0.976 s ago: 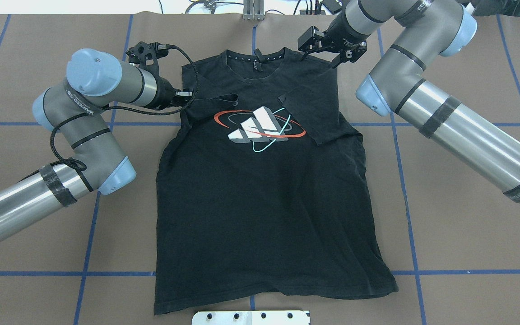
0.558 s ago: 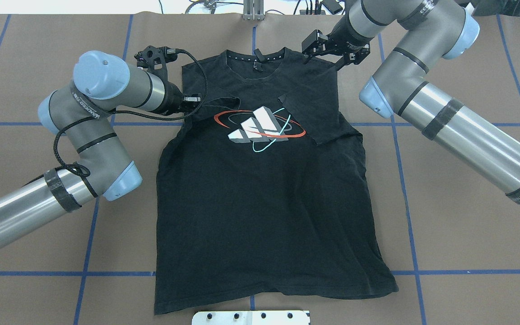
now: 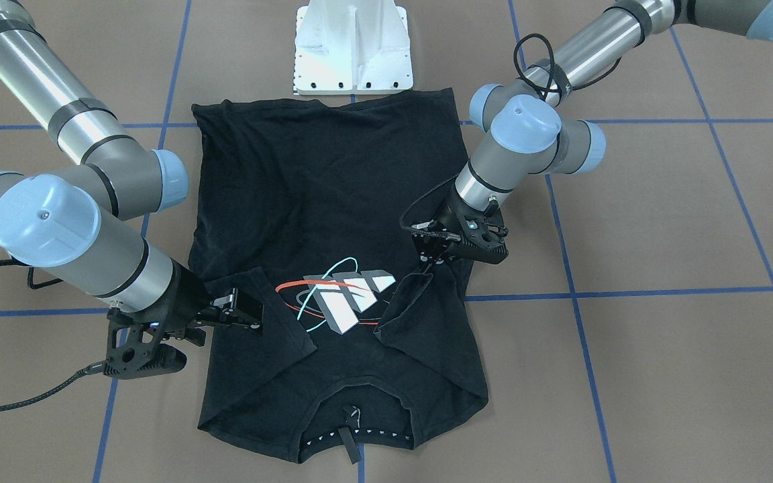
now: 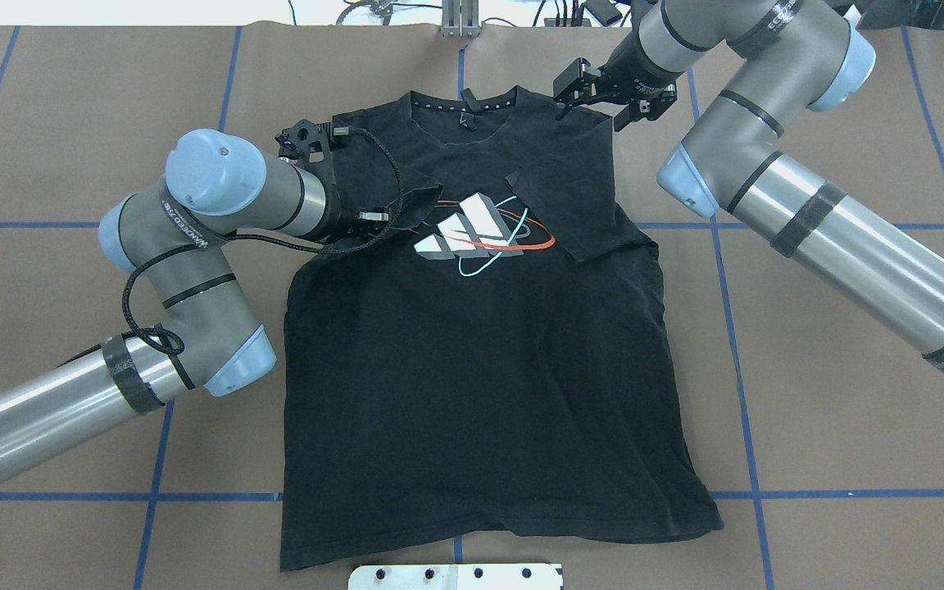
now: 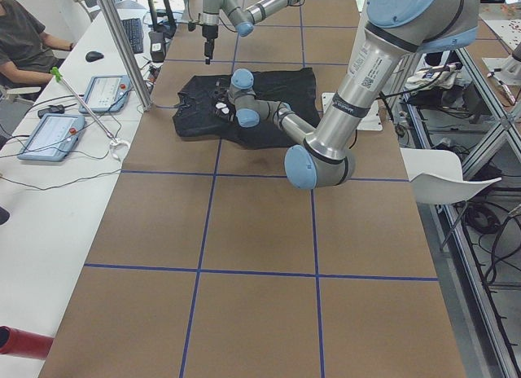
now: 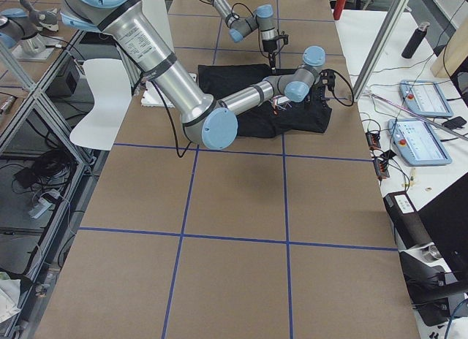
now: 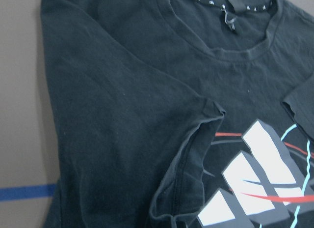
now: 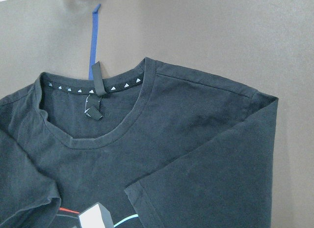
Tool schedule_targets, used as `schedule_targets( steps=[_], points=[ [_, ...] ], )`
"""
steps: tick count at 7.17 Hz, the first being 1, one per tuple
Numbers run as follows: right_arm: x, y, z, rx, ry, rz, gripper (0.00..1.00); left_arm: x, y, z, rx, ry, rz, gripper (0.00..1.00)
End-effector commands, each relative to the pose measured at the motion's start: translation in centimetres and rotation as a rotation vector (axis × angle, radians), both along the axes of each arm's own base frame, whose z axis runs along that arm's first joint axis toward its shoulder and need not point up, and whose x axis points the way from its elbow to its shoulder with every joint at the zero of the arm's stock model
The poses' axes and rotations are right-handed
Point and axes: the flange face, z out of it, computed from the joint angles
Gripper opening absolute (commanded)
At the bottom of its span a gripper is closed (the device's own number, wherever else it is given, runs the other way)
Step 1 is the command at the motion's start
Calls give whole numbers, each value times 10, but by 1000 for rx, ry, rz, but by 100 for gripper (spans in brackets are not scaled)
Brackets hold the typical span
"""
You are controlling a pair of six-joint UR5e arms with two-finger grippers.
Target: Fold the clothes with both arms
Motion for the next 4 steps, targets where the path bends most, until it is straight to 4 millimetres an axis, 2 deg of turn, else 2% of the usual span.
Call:
schedule_targets(
  steps=[1,2,4],
  points=[
    [0,0,2,-2,2,1,100,13,23,-4,26,3,23,99],
    [0,0,4,-3,5,1,100,10,28,3,26,-2,21,99],
    [1,-1,2,-2,3,1,100,-9,38,1,51,14,29,99]
  ],
)
